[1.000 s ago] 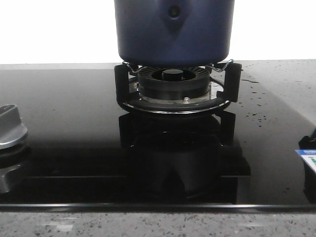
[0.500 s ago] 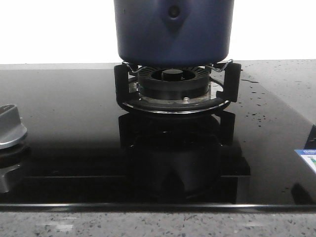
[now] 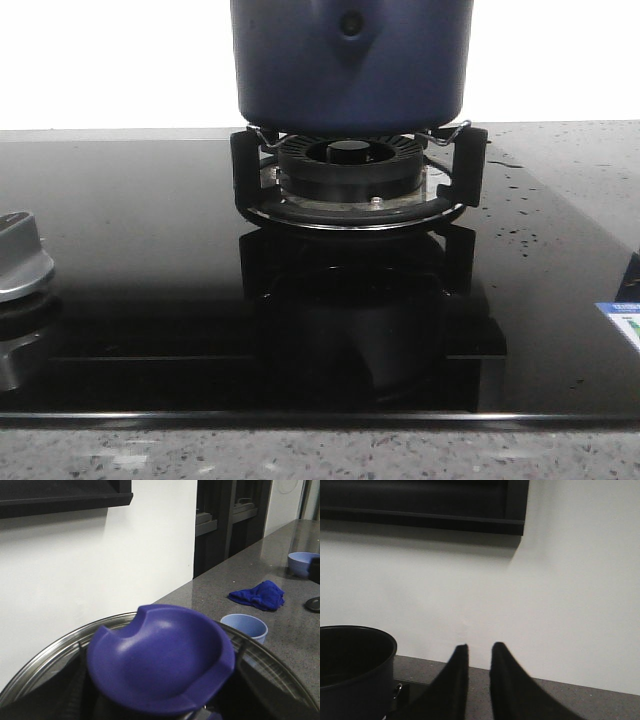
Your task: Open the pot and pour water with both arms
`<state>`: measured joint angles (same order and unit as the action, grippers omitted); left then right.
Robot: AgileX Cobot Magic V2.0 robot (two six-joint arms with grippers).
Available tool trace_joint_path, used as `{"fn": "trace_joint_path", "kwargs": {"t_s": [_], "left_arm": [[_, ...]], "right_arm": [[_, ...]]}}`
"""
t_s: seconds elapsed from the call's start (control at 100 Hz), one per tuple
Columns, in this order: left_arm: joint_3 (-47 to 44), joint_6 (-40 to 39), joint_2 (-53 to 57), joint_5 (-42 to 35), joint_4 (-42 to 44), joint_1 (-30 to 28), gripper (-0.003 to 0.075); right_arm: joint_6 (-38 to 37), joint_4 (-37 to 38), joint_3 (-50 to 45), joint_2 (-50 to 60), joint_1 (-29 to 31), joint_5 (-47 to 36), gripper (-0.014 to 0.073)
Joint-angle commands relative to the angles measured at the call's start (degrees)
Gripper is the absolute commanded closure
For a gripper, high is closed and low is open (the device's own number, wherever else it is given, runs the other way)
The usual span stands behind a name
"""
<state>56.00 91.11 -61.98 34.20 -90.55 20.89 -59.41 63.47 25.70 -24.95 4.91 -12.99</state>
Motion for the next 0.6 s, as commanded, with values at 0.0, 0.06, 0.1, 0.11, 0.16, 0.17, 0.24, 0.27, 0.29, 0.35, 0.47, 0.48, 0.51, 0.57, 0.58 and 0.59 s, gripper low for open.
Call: {"fn": "trace_joint_path", "kwargs": {"t_s": [0.0,0.06,0.1,0.11,0.16,0.17,0.24,0.27,0.29,0.35,0.47,0.48,0.51,0.57,0.58,0.59], "left_arm": [[4.7,0.9,-2.2,1.3,-5.7,1.0,0.0417],[6.8,0.9,-4.7,2.8,-5.7,1.5,0.0417],[8.1,0.9,-6.7,4.0,-6.2,1.7,0.0417],[8.5,0.9,-7.1,4.1,-6.3,1.9,0.0417],[10.2,0.9,-9.4,4.6,-7.1,2.3,0.0417],[10.5,0.9,-10.1,4.7,-7.4,2.3,0.0417],[12.9,0.9,-13.5,5.7,-7.6,3.0,0.0417],[13.9,1.0,-14.8,6.3,-7.6,3.2,0.0417],[14.3,1.2,-15.8,6.8,-7.6,3.4,0.0417],[16.1,1.9,-18.6,7.5,-7.5,3.8,0.0417],[19.3,2.2,-23.8,7.2,-7.5,4.8,0.0417],[19.7,2.2,-24.0,7.2,-7.5,4.8,0.0417],[20.4,2.2,-25.2,7.4,-7.5,4.8,0.0417],[21.8,2.2,-27.4,7.5,-7.5,4.8,0.0417],[22.0,2.2,-27.6,7.5,-7.5,4.8,0.0417],[22.2,2.2,-28.1,7.5,-7.5,4.8,0.0417]], "right_arm": [[-0.4,-0.1,0.0,2.4,-0.9,-1.5,0.0661],[-1.3,-0.1,-0.9,4.0,-1.1,-1.5,0.0660],[-2.6,0.1,-1.4,4.9,-1.1,-1.5,0.0660],[-2.8,0.1,-1.4,5.1,-1.1,-1.5,0.0660],[-2.9,0.2,-1.9,5.8,-1.1,-1.5,0.0660],[-2.9,0.3,-2.1,6.0,-1.1,-1.5,0.0660],[-2.9,1.2,-2.6,6.4,-1.1,-1.4,0.0660],[-2.9,1.5,-2.7,6.4,-1.1,-1.4,0.0660],[-3.1,1.7,-2.7,6.4,-1.1,-1.4,0.0660],[-3.2,1.9,-2.7,6.4,-1.1,-1.4,0.0660],[-3.2,1.9,-2.7,6.4,-1.1,-1.2,0.0660],[-3.2,1.9,-2.7,6.4,-1.1,-1.2,0.0660],[-3.2,1.9,-2.7,6.4,-1.1,-1.1,0.0660],[-3.3,1.9,-2.7,6.4,-1.1,-1.0,0.0660],[-3.3,1.9,-2.7,6.4,-1.1,-1.0,0.0660],[-3.3,1.9,-2.7,6.4,-1.1,-1.0,0.0660]]}}
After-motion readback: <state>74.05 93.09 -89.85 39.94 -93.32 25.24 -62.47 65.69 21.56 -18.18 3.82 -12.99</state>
